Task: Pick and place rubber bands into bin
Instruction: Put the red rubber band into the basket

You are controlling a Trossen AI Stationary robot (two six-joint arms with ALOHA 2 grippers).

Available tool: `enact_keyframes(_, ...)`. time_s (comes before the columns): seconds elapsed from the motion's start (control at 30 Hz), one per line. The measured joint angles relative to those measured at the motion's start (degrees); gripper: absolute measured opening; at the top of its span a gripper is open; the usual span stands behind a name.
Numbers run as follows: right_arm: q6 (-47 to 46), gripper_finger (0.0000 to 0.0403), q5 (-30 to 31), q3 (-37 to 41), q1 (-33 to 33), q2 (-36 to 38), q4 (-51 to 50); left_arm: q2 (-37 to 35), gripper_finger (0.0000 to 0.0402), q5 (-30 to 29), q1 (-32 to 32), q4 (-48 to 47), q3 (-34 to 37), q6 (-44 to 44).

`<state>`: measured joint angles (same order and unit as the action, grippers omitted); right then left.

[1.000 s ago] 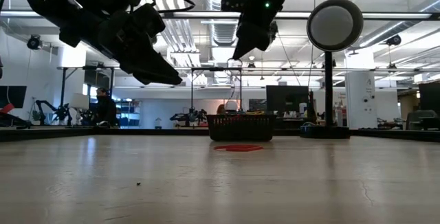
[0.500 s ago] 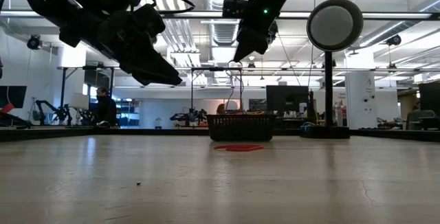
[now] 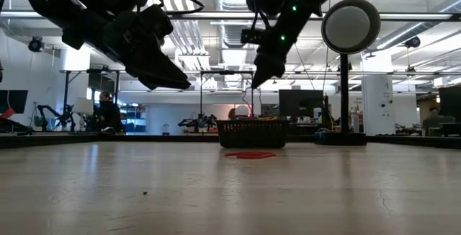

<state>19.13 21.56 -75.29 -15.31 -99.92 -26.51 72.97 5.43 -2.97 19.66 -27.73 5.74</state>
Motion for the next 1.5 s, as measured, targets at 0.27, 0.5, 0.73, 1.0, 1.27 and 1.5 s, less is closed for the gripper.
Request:
enact_keyframes(0.27,0.27,0.0008,-8.65,8.45,-1.29,-0.04,10.55,0.0,0.0165,-0.28,-0.01,0.02,0.0,-0.02)
enact_keyframes(0.5,0.61,0.0008,-17.05,13.77,-2.28,-0.04,15.36,0.0,0.0165,-1.55,0.01,0.02,0.0,0.0)
enact_keyframes(0.73,-1.58,0.0008,-22.17,16.69,-4.59,-0.07,15.57,0.02,0.0165,-1.57,-0.01,2.51,0.0,0.17)
enact_keyframes(1.0,-4.19,0.0008,-26.6,19.12,-6.5,-0.07,14.86,0.02,0.0165,-1.57,0.0,4.52,0.0,1.56)
enact_keyframes(1.27,-4.15,0.0043,-30.62,18.26,-6.34,-0.07,14.84,0.02,0.0165,-1.57,-0.01,4.79,0.0,2.95)
enact_keyframes(1.5,-4.35,0.0131,-29.11,16.45,-6.34,-0.06,14.74,0.02,0.0165,-1.57,0.0,4.79,0.0,2.94)
